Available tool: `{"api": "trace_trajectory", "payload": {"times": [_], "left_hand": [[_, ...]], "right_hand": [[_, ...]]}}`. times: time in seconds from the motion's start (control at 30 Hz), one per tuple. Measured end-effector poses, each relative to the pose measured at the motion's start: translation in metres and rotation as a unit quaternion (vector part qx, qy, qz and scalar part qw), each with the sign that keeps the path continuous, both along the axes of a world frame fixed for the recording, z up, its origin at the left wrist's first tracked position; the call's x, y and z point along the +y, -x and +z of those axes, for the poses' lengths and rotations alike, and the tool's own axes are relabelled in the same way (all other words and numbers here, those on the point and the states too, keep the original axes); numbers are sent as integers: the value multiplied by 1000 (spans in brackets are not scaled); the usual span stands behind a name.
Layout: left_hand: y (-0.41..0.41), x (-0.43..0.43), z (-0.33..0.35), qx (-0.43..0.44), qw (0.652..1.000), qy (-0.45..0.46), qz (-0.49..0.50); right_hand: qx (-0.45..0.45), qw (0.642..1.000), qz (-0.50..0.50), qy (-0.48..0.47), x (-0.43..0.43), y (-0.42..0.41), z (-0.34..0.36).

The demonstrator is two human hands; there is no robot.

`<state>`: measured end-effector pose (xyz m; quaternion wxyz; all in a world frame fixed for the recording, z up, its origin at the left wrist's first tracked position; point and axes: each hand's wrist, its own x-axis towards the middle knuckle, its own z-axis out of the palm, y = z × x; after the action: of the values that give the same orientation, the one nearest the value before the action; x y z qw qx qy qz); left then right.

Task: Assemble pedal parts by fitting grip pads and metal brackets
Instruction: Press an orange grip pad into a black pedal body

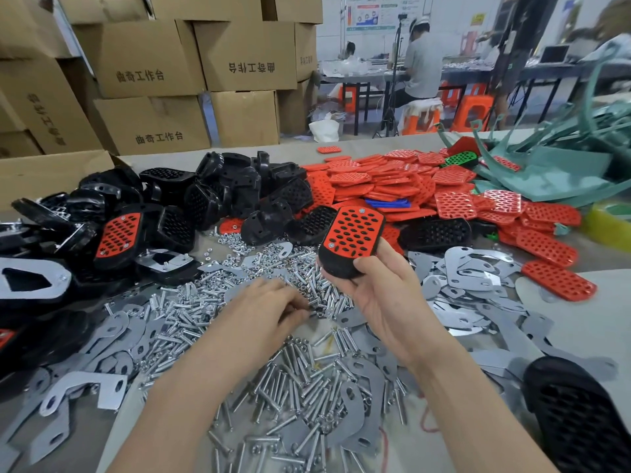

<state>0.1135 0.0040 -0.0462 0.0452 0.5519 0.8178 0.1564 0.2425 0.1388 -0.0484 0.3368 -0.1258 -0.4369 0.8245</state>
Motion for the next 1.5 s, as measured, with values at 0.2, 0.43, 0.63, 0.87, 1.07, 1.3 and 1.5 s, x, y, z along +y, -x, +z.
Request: {"api": "trace_trajectory", "payload": {"times": [0.2, 0.43, 0.63, 0.87, 1.07, 1.3, 1.5], "left_hand": [[-4, -1, 1, 5, 1000, 10, 5], [-11, -1, 9, -167, 945, -276, 56], [-20, 8, 8, -240, 899, -363, 51], [-20, 9, 9, -202, 917, -341, 42], [-20, 7, 11, -130, 935, -326, 46], [-23, 8, 10, -225, 917, -321, 74], [-25, 11, 7, -222, 917, -323, 70]], "right_hand": [[-4, 999, 7, -37, -1, -2, 0], [-14, 996, 39, -74, -3, -1, -2], [-25, 986, 90, -136, -7, 2, -10], [-53, 975, 72, -205, -10, 6, -15], [-97, 950, 58, -291, -12, 8, -17], [-133, 932, 34, -335, -14, 12, -20], [-139, 931, 32, -335, -15, 11, -21]]}}
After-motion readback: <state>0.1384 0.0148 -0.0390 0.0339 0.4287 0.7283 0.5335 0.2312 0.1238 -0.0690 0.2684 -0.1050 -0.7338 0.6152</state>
